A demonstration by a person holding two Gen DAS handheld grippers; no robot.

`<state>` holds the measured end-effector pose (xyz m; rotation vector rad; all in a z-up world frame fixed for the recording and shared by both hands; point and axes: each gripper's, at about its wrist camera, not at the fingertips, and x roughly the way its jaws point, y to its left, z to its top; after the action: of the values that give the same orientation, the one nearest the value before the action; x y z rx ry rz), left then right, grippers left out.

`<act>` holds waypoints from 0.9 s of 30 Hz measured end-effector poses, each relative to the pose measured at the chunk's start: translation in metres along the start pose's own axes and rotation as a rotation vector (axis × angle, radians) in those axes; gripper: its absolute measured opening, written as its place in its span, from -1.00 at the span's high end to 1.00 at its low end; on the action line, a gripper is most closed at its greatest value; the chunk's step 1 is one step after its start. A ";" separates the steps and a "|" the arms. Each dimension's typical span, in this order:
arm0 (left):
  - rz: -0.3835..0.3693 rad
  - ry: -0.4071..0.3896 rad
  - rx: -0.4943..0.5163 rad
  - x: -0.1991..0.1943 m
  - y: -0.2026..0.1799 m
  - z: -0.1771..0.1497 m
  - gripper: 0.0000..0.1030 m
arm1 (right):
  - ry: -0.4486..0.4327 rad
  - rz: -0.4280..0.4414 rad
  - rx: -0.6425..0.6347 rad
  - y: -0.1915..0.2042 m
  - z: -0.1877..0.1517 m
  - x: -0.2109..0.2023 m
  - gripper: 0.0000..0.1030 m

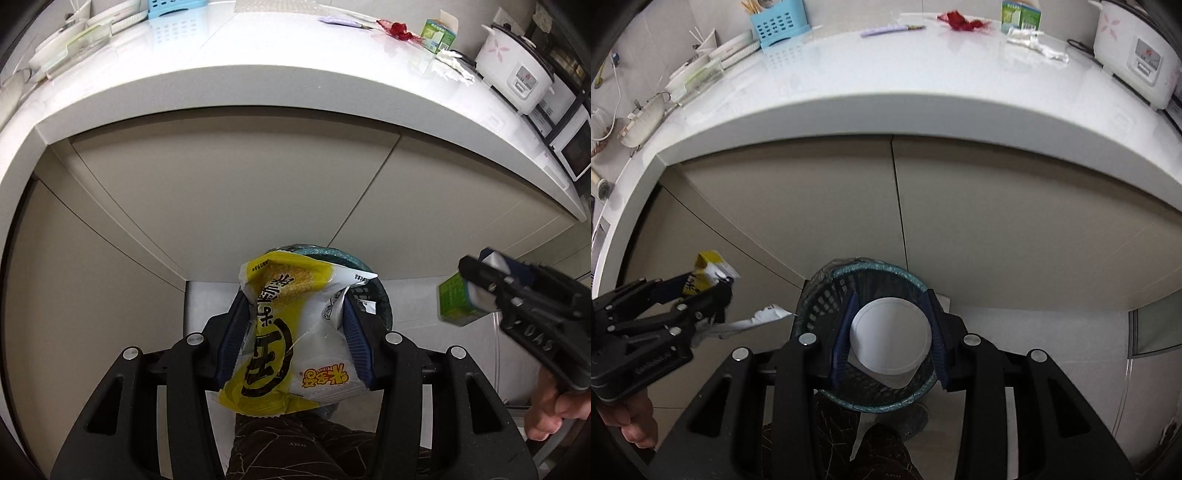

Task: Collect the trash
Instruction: 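Carry the snack bag and pill bottle with both tools down to the wastebasket, then open the right tool over the basket while the left tool releases the snack bag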

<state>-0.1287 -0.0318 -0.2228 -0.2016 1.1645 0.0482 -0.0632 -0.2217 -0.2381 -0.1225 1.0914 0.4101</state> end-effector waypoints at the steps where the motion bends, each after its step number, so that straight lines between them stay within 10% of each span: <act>1: 0.003 0.004 -0.003 0.002 0.002 0.000 0.05 | 0.013 -0.001 0.000 0.000 -0.001 0.005 0.32; 19: 0.023 0.046 -0.055 0.022 0.009 0.004 0.05 | 0.113 0.017 -0.082 0.020 -0.007 0.050 0.29; 27: 0.019 0.075 -0.050 0.040 0.006 0.009 0.05 | 0.072 -0.036 -0.051 0.003 -0.009 0.037 -0.42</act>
<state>-0.1059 -0.0269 -0.2572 -0.2380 1.2407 0.0868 -0.0576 -0.2114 -0.2747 -0.2026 1.1486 0.4040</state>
